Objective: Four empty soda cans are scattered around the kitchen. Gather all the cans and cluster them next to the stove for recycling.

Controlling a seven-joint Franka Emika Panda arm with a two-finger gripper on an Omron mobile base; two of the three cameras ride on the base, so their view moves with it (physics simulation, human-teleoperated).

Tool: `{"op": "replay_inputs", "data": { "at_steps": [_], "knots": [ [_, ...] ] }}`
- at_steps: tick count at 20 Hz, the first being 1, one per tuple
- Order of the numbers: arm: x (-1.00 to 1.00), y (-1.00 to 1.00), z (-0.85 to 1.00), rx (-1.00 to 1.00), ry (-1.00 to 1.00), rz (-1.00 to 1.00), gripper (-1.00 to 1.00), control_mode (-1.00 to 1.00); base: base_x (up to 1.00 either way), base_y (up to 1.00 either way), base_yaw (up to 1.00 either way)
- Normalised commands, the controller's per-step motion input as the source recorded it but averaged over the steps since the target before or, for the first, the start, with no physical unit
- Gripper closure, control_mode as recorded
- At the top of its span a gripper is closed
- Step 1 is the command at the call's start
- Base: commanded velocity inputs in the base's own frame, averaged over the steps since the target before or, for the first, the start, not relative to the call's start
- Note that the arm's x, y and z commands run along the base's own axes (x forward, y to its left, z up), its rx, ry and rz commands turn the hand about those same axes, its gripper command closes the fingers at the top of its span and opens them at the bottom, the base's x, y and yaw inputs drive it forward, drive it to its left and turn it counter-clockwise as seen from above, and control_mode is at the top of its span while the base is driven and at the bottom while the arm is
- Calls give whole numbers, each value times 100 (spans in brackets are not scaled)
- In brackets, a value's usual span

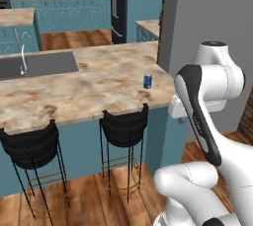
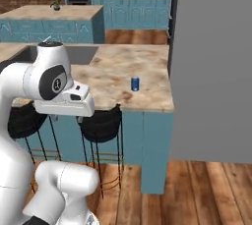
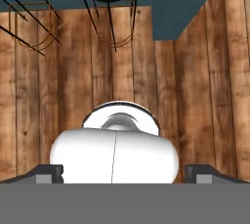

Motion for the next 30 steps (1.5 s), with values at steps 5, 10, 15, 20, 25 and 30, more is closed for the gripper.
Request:
{"op": "replay_inputs", "data": {
  "at_steps": [5, 10, 15, 20, 25, 30],
  "knots": [
    [0, 0, 0, 0, 0, 0, -100, 100, 81, -51, 23],
    [0, 0, 0, 0, 0, 0, -100, 100, 46, -58, 17],
    [0, 0, 0, 0, 0, 0, -100, 100, 32, -44, 6],
    [0, 0, 0, 0, 0, 0, -100, 100, 40, -10, 0],
    [0, 0, 0, 0, 0, 0, -100, 100, 44, -13, 0],
    [0, 0, 0, 0, 0, 0, -100, 100, 33, -14, 0]
  ]
}}
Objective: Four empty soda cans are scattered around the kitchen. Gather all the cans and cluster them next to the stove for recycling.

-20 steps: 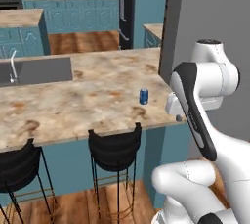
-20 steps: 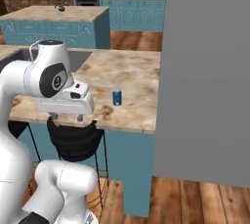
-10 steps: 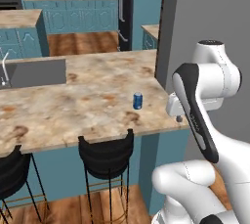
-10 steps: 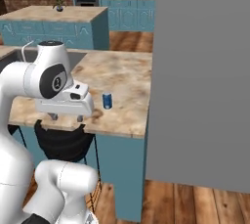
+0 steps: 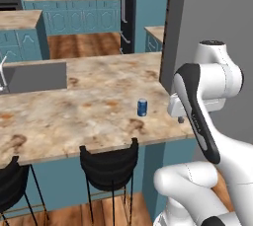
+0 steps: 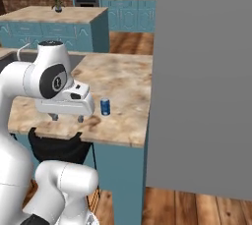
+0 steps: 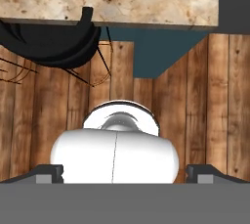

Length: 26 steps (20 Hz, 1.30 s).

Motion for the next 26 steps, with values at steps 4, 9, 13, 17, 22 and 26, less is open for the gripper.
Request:
{"op": "replay_inputs", "data": {
  "at_steps": [4, 9, 13, 17, 22, 26],
  "knots": [
    [0, 0, 0, 0, 0, 0, -100, 100, 24, -10, 0],
    [0, 0, 0, 0, 0, 0, -100, 100, 15, -7, 0],
    [0, 0, 0, 0, 0, 0, -100, 100, 18, -4, 0],
    [0, 0, 0, 0, 0, 0, -100, 100, 0, -1, 0],
    [0, 0, 0, 0, 0, 0, -100, 100, 0, 0, 0],
    [2, 0, 0, 0, 0, 0, -100, -100, 0, 0, 0]
  ]
}}
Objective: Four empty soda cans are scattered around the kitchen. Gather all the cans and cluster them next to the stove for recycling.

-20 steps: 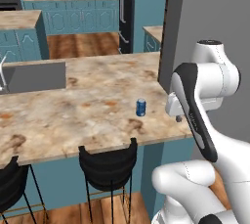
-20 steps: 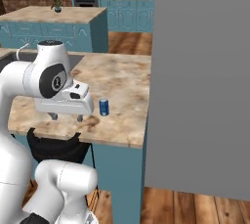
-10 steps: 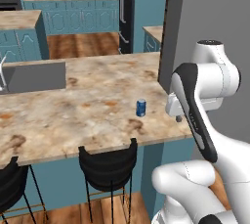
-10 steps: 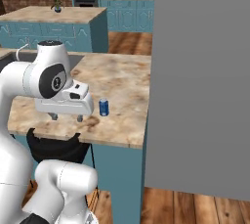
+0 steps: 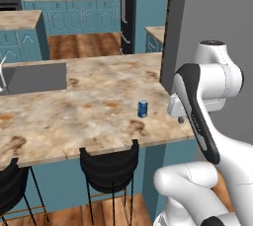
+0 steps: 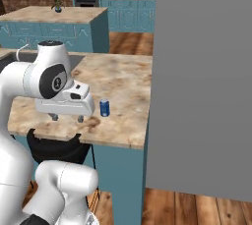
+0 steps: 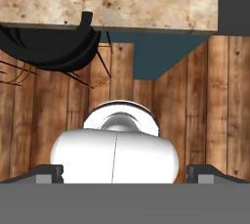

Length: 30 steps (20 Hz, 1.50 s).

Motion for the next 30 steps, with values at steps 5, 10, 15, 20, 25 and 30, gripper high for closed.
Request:
{"op": "replay_inputs", "data": {
  "at_steps": [5, 10, 15, 20, 25, 30],
  "knots": [
    [30, 0, 0, 0, 0, 0, -100, -100, 0, 0, 0],
    [38, 0, -9, 0, 0, 0, -100, -100, 0, 0, 0],
    [24, 11, -25, 0, 0, 0, -100, -100, 0, 0, 0],
    [26, 12, -9, 0, 0, 0, -100, -100, 0, 0, 0],
    [32, 0, 0, 0, 0, 0, -100, -100, 0, 0, 0],
    [28, 0, 0, 0, 0, 0, -100, -100, 0, 0, 0]
  ]
}}
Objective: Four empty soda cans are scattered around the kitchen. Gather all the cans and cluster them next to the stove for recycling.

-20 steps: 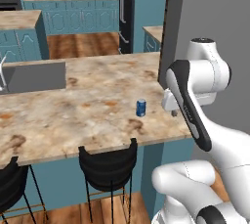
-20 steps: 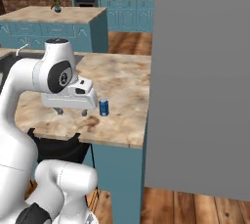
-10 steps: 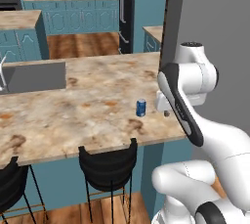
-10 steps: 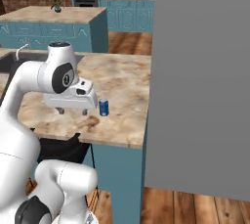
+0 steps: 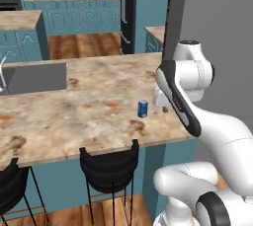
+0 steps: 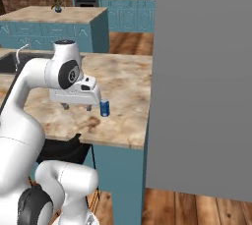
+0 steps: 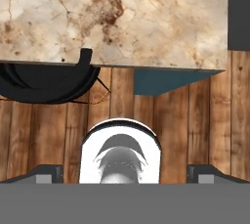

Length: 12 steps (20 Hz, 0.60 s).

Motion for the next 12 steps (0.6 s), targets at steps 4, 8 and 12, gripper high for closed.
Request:
{"op": "replay_inputs", "data": {
  "at_steps": [4, 8, 12],
  "knots": [
    [27, 0, -1, 0, 0, 0, -100, -100, 0, 0, 0],
    [26, 0, -4, 0, 0, 0, -100, -100, 0, 0, 0],
    [24, 0, -1, 0, 2, 0, -100, -100, 0, 0, 0]
  ]
}}
